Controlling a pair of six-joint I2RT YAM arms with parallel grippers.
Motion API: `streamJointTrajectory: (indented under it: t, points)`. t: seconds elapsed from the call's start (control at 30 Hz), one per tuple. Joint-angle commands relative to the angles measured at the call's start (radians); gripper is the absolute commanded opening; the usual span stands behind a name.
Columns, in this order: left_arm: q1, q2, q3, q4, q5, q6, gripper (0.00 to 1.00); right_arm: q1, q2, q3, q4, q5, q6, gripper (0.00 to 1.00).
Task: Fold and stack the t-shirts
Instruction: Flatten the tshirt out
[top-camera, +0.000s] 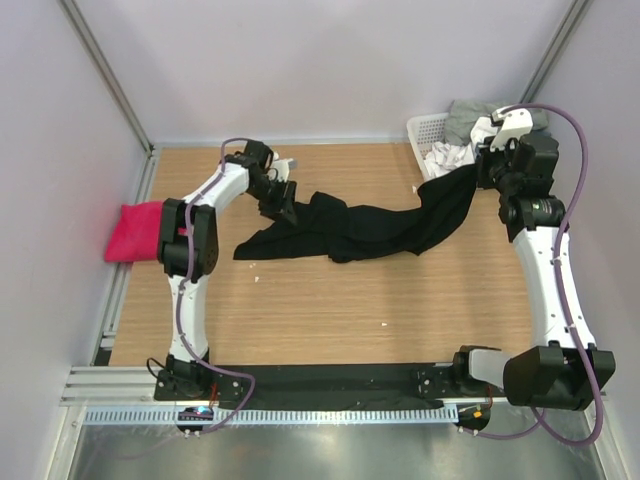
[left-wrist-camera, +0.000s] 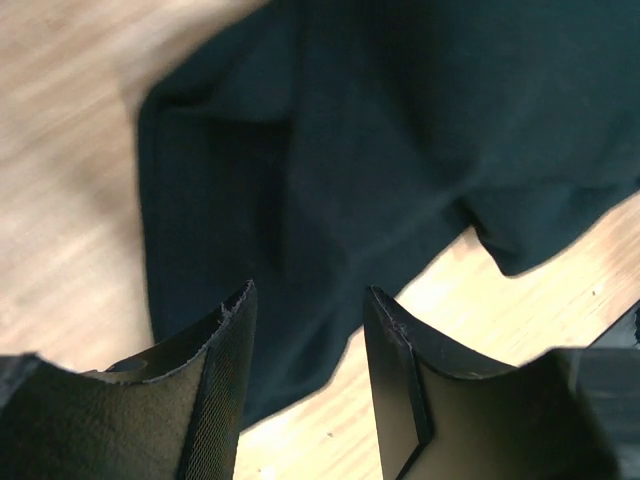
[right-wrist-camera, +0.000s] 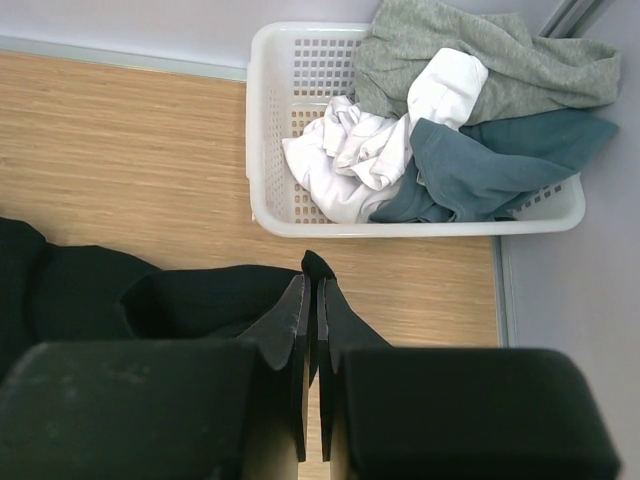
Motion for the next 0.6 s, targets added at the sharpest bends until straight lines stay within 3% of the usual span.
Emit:
streamJointTrajectory:
  t: [0.0,0.57]
  points:
    - [0.039,0.002,0.121,-0.007,0.075,-0.001,0.48,-0.005,0.012,0.03,0.037,0.008,-0.023,0.01]
    - [0.07,0.055,0.112,0.009,0.158,-0.041,0.43,-0.005,0.064,0.027,0.063,0.02,-0.035,0.01]
